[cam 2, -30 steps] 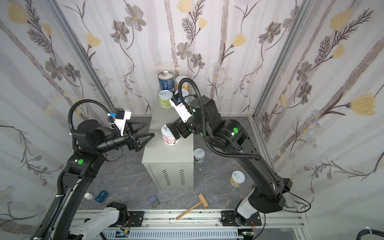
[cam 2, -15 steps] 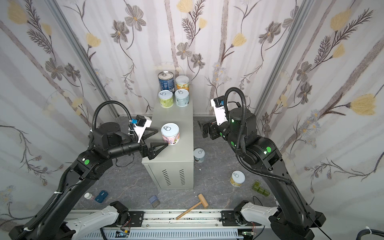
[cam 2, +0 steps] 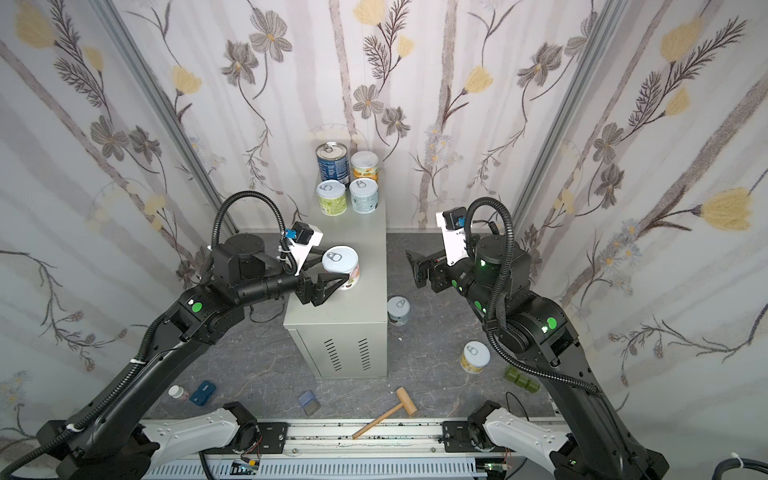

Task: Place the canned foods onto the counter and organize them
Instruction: 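Grasp the pink-label can with the left gripper while the right gripper releases and withdraws, then carry the pink-label can with the left gripper beside the green-label can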

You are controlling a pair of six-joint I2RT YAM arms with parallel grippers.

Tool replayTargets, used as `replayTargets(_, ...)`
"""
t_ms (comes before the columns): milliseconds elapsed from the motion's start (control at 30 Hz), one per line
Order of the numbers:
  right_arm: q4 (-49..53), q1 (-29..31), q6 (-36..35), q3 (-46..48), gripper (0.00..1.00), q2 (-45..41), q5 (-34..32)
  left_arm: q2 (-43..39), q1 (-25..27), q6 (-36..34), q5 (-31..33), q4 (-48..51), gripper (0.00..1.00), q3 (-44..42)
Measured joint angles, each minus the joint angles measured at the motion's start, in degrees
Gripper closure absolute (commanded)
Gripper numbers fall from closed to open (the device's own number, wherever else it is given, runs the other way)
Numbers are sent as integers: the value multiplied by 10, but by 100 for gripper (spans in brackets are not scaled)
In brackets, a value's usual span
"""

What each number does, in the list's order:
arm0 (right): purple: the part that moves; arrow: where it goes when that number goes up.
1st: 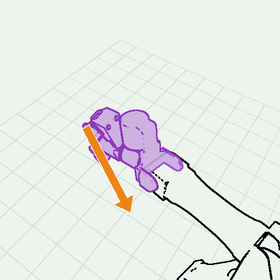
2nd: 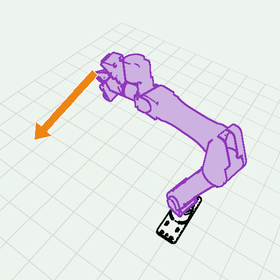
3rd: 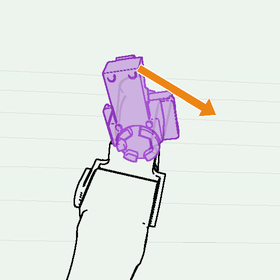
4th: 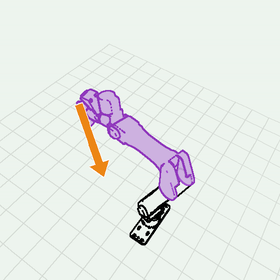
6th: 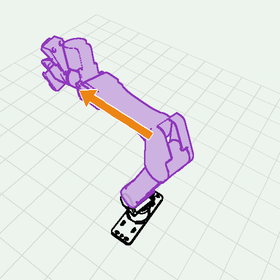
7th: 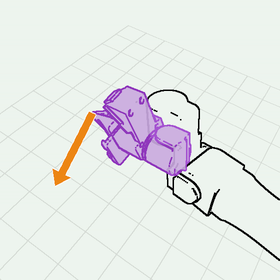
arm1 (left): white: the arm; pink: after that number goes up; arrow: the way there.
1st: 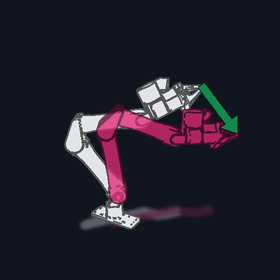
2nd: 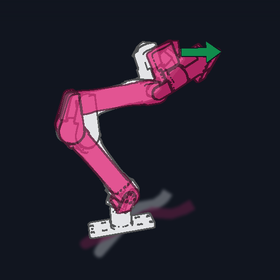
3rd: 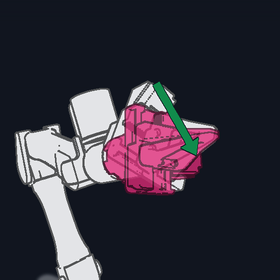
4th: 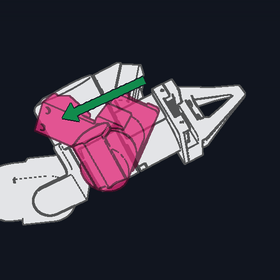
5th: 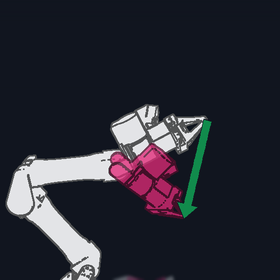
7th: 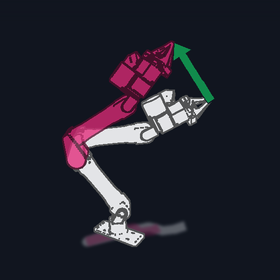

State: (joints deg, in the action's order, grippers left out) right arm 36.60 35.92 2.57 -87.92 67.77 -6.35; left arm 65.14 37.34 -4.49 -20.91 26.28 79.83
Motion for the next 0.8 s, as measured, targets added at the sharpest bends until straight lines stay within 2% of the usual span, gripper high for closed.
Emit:
replayTargets(133,-16,-2,0,20,0,-8,4,5,0,-4,4,-8,38,1)
replayTargets(167,-19,-2,0,25,0,-9,5,6,0,-7,6,-10,40,1)
replayTargets(367,-48,-2,-1,75,0,-32,20,12,0,-16,38,-20,46,1)
replayTargets(533,-68,-2,-5,106,0,-52,34,23,-9,-19,81,-26,47,6)
replayTargets(800,-90,2,-12,129,0,-72,67,29,-57,-14,117,-55,48,-4)
